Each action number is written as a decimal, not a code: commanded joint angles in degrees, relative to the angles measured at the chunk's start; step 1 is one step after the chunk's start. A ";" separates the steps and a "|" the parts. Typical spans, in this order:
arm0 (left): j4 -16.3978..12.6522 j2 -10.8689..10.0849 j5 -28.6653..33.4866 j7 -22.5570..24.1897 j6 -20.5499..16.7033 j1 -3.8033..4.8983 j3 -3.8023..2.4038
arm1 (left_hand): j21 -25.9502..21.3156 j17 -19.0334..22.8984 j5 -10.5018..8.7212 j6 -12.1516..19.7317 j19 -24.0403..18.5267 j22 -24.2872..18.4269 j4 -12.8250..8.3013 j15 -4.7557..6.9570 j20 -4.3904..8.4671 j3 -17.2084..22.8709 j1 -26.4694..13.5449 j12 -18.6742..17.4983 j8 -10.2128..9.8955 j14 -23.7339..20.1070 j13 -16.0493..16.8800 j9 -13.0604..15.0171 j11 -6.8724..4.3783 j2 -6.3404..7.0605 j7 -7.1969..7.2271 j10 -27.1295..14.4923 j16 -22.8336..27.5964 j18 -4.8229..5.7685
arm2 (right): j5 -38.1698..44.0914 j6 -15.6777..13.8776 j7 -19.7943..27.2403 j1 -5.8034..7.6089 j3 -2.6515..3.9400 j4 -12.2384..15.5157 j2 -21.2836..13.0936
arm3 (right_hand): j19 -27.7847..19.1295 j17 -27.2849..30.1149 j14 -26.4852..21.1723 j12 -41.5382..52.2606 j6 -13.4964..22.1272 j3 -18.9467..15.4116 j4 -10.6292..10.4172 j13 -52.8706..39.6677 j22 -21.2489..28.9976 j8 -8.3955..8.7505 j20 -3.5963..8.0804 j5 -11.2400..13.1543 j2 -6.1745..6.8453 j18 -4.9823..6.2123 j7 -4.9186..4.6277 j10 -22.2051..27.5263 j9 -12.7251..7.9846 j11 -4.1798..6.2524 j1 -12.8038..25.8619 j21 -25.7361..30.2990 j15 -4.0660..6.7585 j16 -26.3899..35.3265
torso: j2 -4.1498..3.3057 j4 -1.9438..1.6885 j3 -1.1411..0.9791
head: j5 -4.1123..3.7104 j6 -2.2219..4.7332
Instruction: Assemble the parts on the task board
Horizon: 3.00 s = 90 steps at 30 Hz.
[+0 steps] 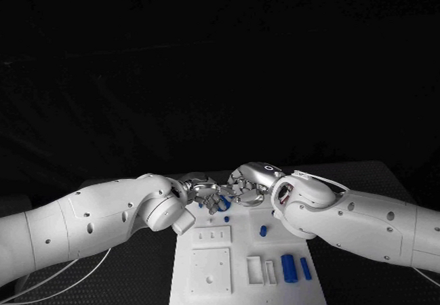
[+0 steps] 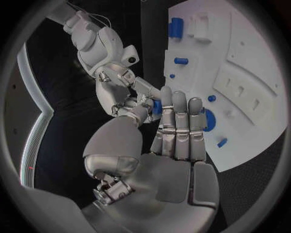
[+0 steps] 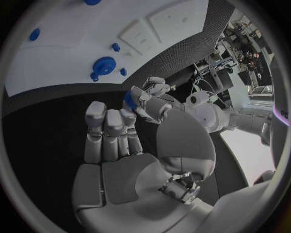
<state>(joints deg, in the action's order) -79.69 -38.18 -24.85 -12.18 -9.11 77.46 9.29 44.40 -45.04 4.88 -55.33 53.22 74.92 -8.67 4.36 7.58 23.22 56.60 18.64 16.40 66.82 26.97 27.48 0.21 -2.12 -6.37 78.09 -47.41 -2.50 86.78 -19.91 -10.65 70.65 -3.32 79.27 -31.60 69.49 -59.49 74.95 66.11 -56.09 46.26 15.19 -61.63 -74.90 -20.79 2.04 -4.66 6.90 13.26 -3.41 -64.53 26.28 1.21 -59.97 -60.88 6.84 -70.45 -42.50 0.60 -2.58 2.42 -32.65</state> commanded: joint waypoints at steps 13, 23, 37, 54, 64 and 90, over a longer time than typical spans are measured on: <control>0.40 0.40 0.58 0.70 0.93 0.04 -0.08 | 0.60 1.19 -1.98 -1.48 -0.09 0.60 -0.30 -0.11 2.20 6.43 -1.41 0.12 -0.01 -0.63 0.68 -0.04 -0.17 0.59 0.15 -0.12 -0.96 -0.53 | -0.15 1.47 0.73 -0.40 -0.04 0.85 0.07 | 0.46 0.04 0.23 0.09 -3.53 0.37 0.16 0.06 -0.44 -0.11 0.05 -0.42 -0.69 1.74 -1.81 -0.43 1.18 -0.13 0.01 0.08 0.12 0.13 | -0.05 0.10 -0.03 | 0.15 -0.16; 0.44 0.52 0.58 0.18 0.97 0.01 -0.08 | 0.76 1.53 -2.03 -0.89 -0.05 0.60 2.23 -0.09 2.27 6.74 -4.45 0.01 -0.33 -0.80 0.90 0.01 -0.05 4.38 0.00 -0.24 -1.22 -0.70 | -0.15 1.47 0.68 -0.42 -0.04 0.85 0.03 | 0.47 0.04 0.24 0.09 -3.56 0.38 0.19 0.05 -0.44 -0.10 0.05 -0.47 -0.72 1.74 -1.81 -0.44 1.18 -0.13 0.03 0.09 0.12 0.14 | 0.01 -0.01 -0.05 | 0.07 -0.30; 0.45 0.65 0.49 -0.58 1.39 0.00 -0.08 | 1.09 1.89 -1.24 -0.88 -0.26 0.77 0.01 -0.07 2.25 8.64 -2.46 0.00 -0.34 -0.91 1.20 0.17 -0.06 2.45 0.00 -0.29 -1.58 -0.73 | -0.11 1.27 0.69 -0.48 -0.04 1.17 0.00 | 0.49 0.04 0.25 0.10 -3.59 0.40 0.24 0.04 -0.44 -0.09 0.05 -0.58 -0.77 1.74 -1.79 -0.45 1.19 -0.11 0.06 0.10 0.13 0.15 | -0.04 0.05 -0.06 | 0.13 -0.40; 0.59 0.82 0.39 -0.99 1.39 0.00 -0.08 | 1.54 2.41 6.18 -1.52 -0.22 0.76 -2.51 -0.04 2.25 9.86 -3.02 0.02 -0.04 -0.89 1.61 0.56 -0.18 1.30 0.12 -0.11 -2.23 -0.63 | 0.15 1.64 0.53 -0.50 -0.04 1.30 0.09 | 0.55 0.04 0.28 0.10 -3.67 0.45 0.36 0.01 -0.43 -0.05 0.06 -0.95 -0.80 1.74 -1.77 -0.47 1.22 -0.09 0.14 0.13 0.16 0.16 | -0.05 0.04 -0.04 | 0.27 -0.58; 0.97 0.66 0.94 -0.75 0.68 0.00 -0.08 | 1.85 2.93 12.16 -2.93 -0.29 0.65 -5.61 -0.03 2.27 10.78 -5.12 -0.10 0.88 -0.93 1.88 1.69 -0.48 -1.98 0.58 0.18 -2.78 -0.45 | 0.15 1.72 0.58 -0.79 -0.07 1.04 0.18 | 0.56 0.04 0.29 0.10 -3.68 0.45 0.38 0.00 -0.43 -0.04 0.06 -1.02 -0.81 1.74 -1.76 -0.48 1.22 -0.08 0.18 0.14 0.17 0.17 | -0.06 0.00 -0.03 | 0.30 -0.74; 1.07 0.55 -0.05 -1.27 -0.37 -0.10 0.08 | 2.50 3.26 15.51 -4.60 0.20 0.63 -7.62 0.39 2.59 11.66 -8.03 0.17 1.77 -0.22 2.32 3.34 -1.05 -3.74 1.25 1.45 -3.88 -0.49 | -2.22 1.99 0.62 -0.91 -0.20 -0.27 -0.13 | 0.03 0.13 -0.53 -1.93 1.42 -5.06 -1.64 0.90 -0.15 3.33 0.42 -2.40 4.70 1.74 -3.39 1.94 0.08 -1.56 4.37 1.29 -1.02 1.13 | -0.02 0.05 -0.11 | 0.26 -0.97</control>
<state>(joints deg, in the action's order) -78.53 -37.59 -24.30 -13.83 -8.69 77.28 9.45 46.80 -41.81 20.15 -58.14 53.24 74.92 -15.96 4.49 7.56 34.95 48.50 18.64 17.93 66.55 29.23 30.34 -0.86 -5.40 -6.40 79.19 -51.03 -2.15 85.17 -18.98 -10.87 69.86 -3.47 79.09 -31.61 69.68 -59.37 74.49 64.54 -53.87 41.58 13.51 -60.78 -74.90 -17.62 2.04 -7.10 11.08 13.30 -5.64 -62.98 26.41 -0.53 -55.58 -59.89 6.20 -69.52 -42.52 0.61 -2.67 2.72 -33.65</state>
